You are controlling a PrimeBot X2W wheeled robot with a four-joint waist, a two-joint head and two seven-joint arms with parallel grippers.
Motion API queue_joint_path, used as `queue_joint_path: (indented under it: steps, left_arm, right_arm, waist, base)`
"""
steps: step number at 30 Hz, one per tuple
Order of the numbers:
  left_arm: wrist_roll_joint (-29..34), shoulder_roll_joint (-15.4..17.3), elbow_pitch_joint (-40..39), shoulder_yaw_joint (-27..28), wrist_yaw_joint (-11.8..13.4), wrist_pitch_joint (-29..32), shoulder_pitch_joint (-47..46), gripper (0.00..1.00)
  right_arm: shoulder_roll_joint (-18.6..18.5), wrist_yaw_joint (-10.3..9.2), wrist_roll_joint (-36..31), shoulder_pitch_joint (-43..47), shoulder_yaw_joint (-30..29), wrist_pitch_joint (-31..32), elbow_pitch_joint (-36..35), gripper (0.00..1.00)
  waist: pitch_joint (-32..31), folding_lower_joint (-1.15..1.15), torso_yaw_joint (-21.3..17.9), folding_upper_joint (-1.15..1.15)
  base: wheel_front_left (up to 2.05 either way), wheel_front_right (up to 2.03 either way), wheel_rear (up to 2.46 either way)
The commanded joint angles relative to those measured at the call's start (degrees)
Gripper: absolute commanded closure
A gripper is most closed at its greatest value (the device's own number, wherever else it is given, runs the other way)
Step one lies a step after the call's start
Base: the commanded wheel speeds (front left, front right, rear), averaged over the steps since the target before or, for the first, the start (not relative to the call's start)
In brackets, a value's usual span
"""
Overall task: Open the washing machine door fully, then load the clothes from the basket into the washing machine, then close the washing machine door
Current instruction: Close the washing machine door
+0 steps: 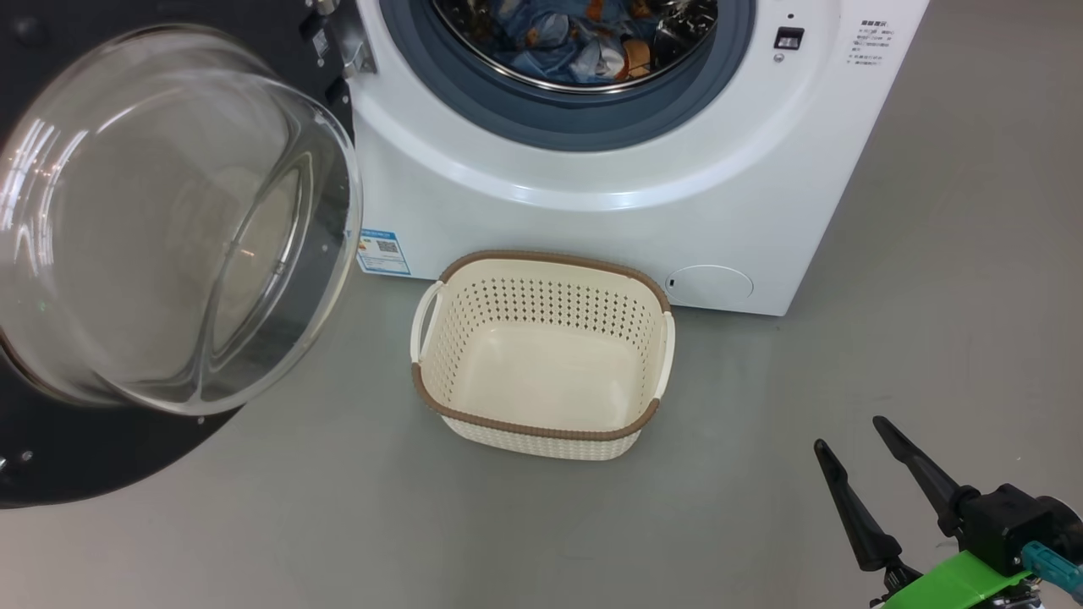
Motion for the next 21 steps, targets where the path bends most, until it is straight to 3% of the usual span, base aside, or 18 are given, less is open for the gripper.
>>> queue_joint_path:
  steps: [1, 21]
  left_arm:
    - [-0.78, 3.14, -1.79, 0.52, -0.33, 0.63, -1.29, 1.00]
    - [-3.97, -0.55, -2.29, -1.70, -1.43, 9.25, 0.02, 1.00]
  right_arm:
    - [-1.42, 0.09, 0.45, -1.65, 1.21, -0.28, -1.45, 0.00]
    - [-3.84, 0.09, 0.89, -1.71, 1.26, -0.28, -1.93, 0.00]
  waist:
    - [0.17, 0.00, -0.17, 0.00]
    - [1.62, 0.00, -0.54, 0.00]
  base:
    - [0.00, 0.00, 0.00]
    - [0.00, 0.00, 0.00]
